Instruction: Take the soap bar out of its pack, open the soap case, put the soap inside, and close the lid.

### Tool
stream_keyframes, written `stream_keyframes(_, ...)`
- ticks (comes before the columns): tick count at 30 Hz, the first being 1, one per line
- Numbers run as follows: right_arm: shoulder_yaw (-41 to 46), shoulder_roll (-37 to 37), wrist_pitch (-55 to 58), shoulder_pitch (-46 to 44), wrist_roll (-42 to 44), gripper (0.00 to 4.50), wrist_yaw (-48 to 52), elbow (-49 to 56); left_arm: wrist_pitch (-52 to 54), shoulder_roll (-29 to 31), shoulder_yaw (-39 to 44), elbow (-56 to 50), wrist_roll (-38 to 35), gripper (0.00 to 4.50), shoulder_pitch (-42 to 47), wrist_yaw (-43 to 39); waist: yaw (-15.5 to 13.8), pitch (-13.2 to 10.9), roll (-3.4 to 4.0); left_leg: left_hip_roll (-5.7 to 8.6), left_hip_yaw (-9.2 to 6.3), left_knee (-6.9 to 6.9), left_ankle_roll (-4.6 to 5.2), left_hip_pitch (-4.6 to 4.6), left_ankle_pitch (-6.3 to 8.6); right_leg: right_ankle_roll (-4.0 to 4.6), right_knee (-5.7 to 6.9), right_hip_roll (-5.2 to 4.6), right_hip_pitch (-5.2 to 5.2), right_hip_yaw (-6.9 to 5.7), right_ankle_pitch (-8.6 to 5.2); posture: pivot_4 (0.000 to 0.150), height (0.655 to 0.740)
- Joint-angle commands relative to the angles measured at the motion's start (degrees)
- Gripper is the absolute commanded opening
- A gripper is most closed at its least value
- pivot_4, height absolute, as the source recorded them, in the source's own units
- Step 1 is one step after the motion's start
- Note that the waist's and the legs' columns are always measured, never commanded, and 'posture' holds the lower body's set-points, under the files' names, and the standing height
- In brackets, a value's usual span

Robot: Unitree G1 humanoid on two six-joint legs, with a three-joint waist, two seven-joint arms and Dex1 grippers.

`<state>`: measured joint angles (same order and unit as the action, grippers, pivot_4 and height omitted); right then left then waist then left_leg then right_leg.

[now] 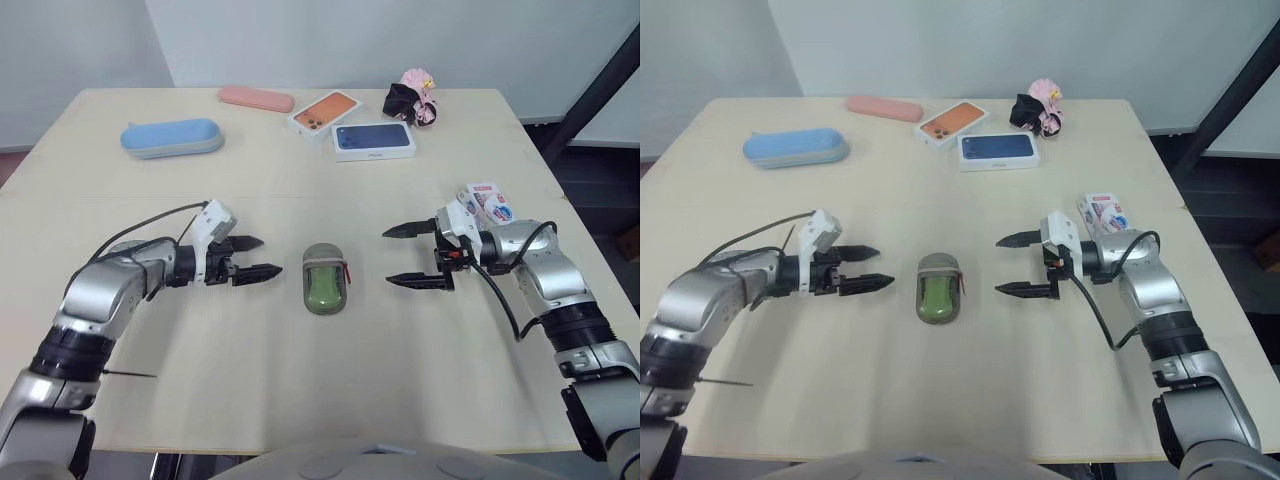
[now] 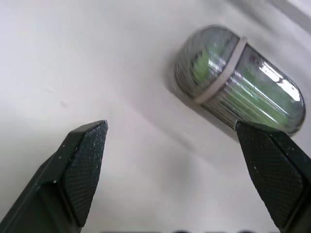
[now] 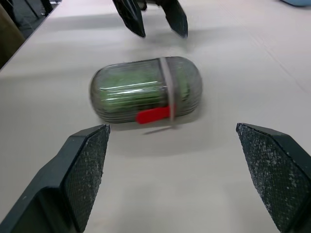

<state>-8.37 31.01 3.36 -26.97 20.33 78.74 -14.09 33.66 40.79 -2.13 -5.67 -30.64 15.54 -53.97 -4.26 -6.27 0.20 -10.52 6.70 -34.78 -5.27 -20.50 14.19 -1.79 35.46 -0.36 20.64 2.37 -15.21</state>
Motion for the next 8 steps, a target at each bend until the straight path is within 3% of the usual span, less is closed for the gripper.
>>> stream_keyframes(1,3.5,-2.1,-1.6,0.1,0.2,4.5,-5.1,-1.9,-10.0,-3.9,5.7,-4.7,3.6,4.46,-5.7,6.5,-0.3,0.0,0.0,-0.01,0.0,-0.03,0.0,-0.03,0.0,0.0,0.01,-0.02,0.0,-0.04,0.0,0.15,0.74)
stream_keyframes(8,4.4,-3.2,-5.9,1.1,-1.6,4.5,-8.5,-5.4,-21.7,-9.4,7.5,-6.3,11.8,4.46,-15.8,15.3,0.0,0.0,-0.04,-0.04,0.0,-0.13,0.03,-0.07,-0.05,-0.01,0.2,-0.17,0.02,-0.16,0.01,0.15,0.74)
